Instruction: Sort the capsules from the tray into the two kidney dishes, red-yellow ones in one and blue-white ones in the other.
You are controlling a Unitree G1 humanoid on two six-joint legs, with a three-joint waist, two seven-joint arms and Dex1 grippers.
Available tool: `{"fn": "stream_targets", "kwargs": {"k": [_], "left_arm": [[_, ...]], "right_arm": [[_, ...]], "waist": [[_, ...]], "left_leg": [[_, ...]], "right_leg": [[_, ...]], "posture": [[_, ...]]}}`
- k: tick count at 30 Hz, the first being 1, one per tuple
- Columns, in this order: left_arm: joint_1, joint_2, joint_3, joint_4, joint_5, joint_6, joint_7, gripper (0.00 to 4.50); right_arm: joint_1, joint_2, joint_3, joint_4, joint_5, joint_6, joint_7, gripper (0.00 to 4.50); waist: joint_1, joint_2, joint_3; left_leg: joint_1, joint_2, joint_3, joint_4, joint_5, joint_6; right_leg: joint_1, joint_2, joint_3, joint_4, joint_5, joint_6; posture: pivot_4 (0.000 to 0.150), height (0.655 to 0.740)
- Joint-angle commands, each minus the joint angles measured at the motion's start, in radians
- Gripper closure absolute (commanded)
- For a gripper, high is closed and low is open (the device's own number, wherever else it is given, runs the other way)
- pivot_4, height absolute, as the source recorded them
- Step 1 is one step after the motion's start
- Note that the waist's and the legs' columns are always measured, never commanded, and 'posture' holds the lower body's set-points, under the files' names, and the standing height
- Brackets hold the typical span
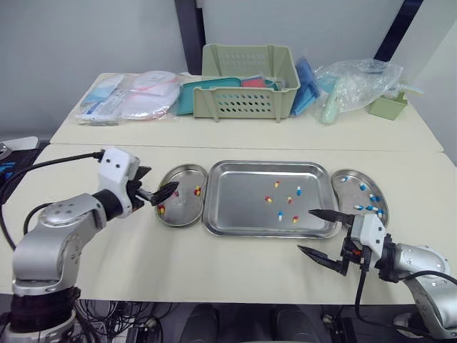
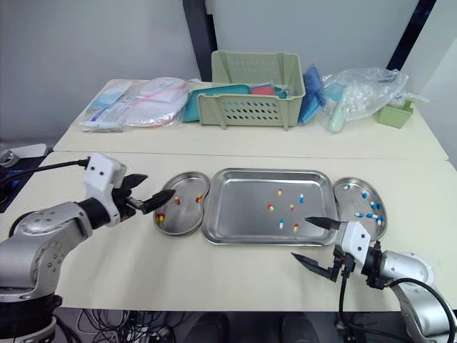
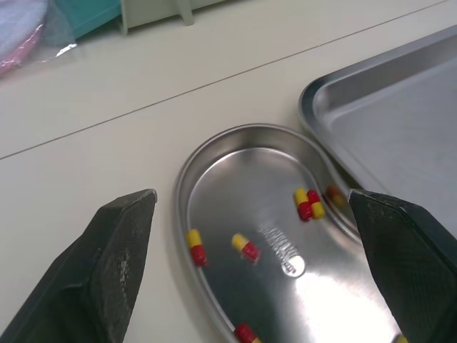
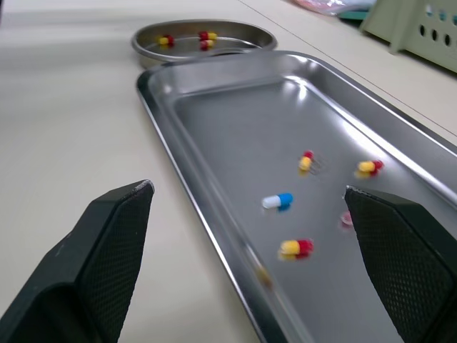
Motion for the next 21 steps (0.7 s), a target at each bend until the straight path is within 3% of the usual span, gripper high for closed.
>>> {"fn": "stream_targets", "kwargs": {"k": [1, 9, 21], "left_arm": [[0.052, 0.024, 0.09, 0.047, 0.006, -0.131, -0.045, 0.03], [0.254, 0.048, 0.257, 0.236, -0.044, -0.274, -0.197, 0.03], [0.445, 0.072, 0.293, 0.397, -0.014, -0.458, -0.313, 0.03]], "right_arm": [[0.024, -0.032, -0.11, -0.034, 0.047, 0.02, -0.012, 0.0], [0.159, -0.146, -0.433, 0.094, 0.072, 0.052, 0.042, 0.0], [0.267, -0.203, -0.585, 0.231, 0.047, 0.122, 0.076, 0.0]], "waist": [[0.001, 0.0, 0.0], [0.0, 0.0, 0.0], [-0.001, -0.001, 0.0]], "left_leg": [[0.0, 0.0, 0.0, 0.0, 0.0, 0.0], [0.0, 0.0, 0.002, -0.001, 0.0, 0.0], [0.001, 0.0, 0.002, -0.002, 0.0, 0.0]], "right_leg": [[0.0, 0.0, 0.0, 0.0, 0.0, 0.0], [0.0, 0.0, 0.001, -0.001, 0.0, 0.0], [0.0, 0.0, 0.001, -0.001, 0.0, 0.0]], "posture": [[0.15, 0.74], [0.15, 0.74], [0.15, 0.74]]}}
